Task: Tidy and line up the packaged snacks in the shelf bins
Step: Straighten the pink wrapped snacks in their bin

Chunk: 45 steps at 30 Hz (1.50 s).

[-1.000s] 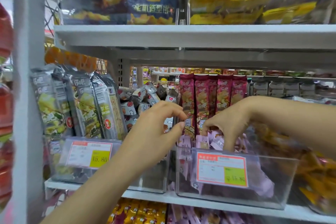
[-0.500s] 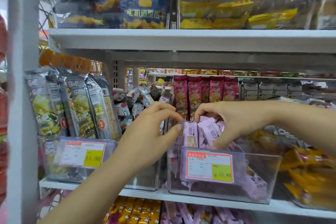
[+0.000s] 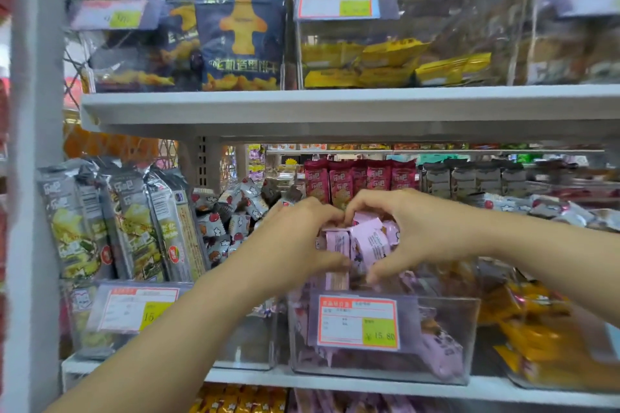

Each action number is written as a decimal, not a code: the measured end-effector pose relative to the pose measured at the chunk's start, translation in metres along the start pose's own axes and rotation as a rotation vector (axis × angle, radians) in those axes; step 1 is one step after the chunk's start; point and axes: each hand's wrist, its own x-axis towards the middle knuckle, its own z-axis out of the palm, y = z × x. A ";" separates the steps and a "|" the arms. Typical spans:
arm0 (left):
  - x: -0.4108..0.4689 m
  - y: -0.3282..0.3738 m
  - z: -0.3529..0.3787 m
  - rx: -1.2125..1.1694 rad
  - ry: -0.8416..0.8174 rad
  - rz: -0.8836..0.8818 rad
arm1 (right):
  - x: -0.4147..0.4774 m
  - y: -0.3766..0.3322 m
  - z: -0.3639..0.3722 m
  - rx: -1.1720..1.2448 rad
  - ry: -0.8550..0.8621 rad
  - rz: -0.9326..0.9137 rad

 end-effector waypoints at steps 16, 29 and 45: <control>-0.085 0.067 -0.041 -0.177 0.478 0.235 | -0.099 -0.089 -0.010 0.015 0.403 -0.062; -0.165 0.052 0.048 -0.271 0.261 0.191 | -0.156 -0.088 0.105 0.167 0.254 0.043; -0.157 -0.009 0.143 -0.087 -0.027 -0.227 | -0.112 -0.014 0.208 0.255 0.116 0.195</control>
